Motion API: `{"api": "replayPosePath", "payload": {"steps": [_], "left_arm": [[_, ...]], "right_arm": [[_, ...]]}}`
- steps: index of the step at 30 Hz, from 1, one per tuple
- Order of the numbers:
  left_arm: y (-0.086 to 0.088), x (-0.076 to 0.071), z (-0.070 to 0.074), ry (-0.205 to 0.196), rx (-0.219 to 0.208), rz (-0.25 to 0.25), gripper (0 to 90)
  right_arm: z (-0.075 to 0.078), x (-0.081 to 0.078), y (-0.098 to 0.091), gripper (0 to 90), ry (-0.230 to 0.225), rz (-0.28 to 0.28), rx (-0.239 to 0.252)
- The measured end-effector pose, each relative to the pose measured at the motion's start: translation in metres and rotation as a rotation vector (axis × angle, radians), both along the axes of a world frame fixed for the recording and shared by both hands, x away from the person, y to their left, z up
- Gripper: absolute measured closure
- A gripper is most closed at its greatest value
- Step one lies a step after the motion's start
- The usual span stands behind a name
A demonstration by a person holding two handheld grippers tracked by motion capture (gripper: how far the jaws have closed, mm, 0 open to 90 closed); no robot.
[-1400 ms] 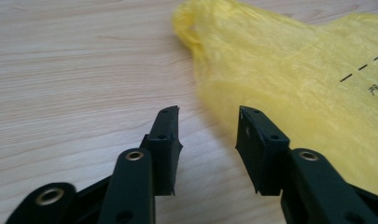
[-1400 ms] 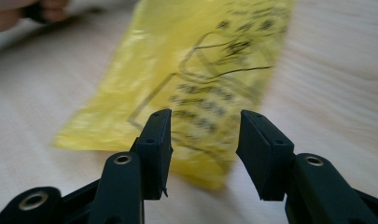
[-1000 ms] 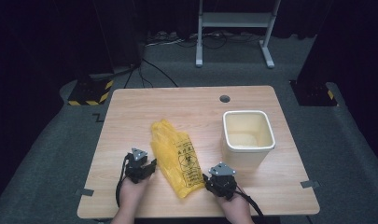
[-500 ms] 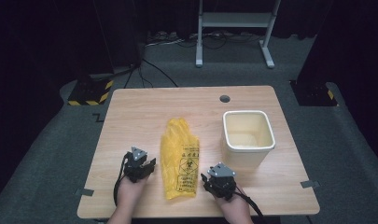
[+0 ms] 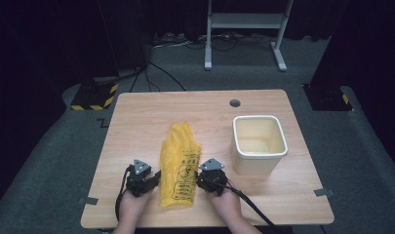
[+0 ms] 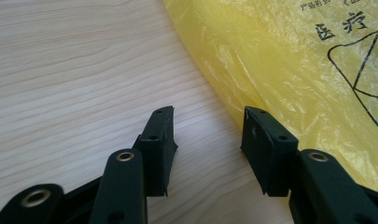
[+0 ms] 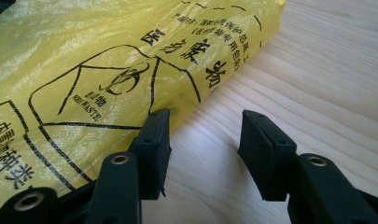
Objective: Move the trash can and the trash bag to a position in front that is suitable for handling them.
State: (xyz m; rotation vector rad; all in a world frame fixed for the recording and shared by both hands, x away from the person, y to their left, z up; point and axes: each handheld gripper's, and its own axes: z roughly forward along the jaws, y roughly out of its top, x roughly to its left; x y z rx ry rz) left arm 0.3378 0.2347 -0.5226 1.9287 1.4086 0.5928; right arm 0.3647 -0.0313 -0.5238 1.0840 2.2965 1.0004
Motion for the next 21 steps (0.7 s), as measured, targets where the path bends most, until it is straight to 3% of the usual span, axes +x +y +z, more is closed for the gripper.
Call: {"api": "replayPosePath", "payload": {"steps": [4,10,11,12,13,14,17,18,19,20,21], "left_arm": [[0.028,-0.008,-0.001,0.000,-0.018,0.068,53.8],[0.036,-0.009,-0.001,-0.002,-0.013,0.078,49.2],[0.035,-0.007,-0.002,-0.005,0.017,0.058,44.6],[0.035,-0.007,-0.002,-0.005,0.017,0.058,42.1],[0.032,-0.006,-0.003,-0.011,0.023,0.034,39.1],[0.032,-0.006,-0.003,-0.011,0.023,0.034,38.7],[0.030,-0.009,-0.004,-0.023,0.021,0.016,38.1],[0.030,-0.009,-0.004,-0.023,0.021,0.016,36.3],[0.030,-0.009,-0.005,-0.021,0.018,0.012,35.9],[0.030,-0.009,-0.005,-0.021,0.018,0.012,35.8],[0.030,-0.009,-0.005,-0.021,0.016,0.005,35.4]], "right_arm": [[0.000,0.003,0.022,51.4,-0.007,0.041,-0.012],[0.004,0.000,0.023,46.4,-0.021,0.046,-0.022],[0.008,-0.008,0.014,44.6,-0.044,0.065,-0.018],[0.008,-0.008,0.014,44.6,-0.044,0.065,-0.018],[0.011,-0.016,0.001,42.9,-0.057,0.079,-0.006],[0.011,-0.016,0.001,42.9,-0.057,0.079,-0.006],[0.010,-0.028,-0.028,46.1,-0.041,0.107,0.010],[0.010,-0.028,-0.028,46.1,-0.041,0.107,0.010],[0.009,-0.035,-0.044,45.5,-0.035,0.125,0.009],[0.009,-0.035,-0.044,45.5,-0.035,0.125,0.009],[0.009,-0.039,-0.058,44.3,-0.025,0.115,0.013]]}}
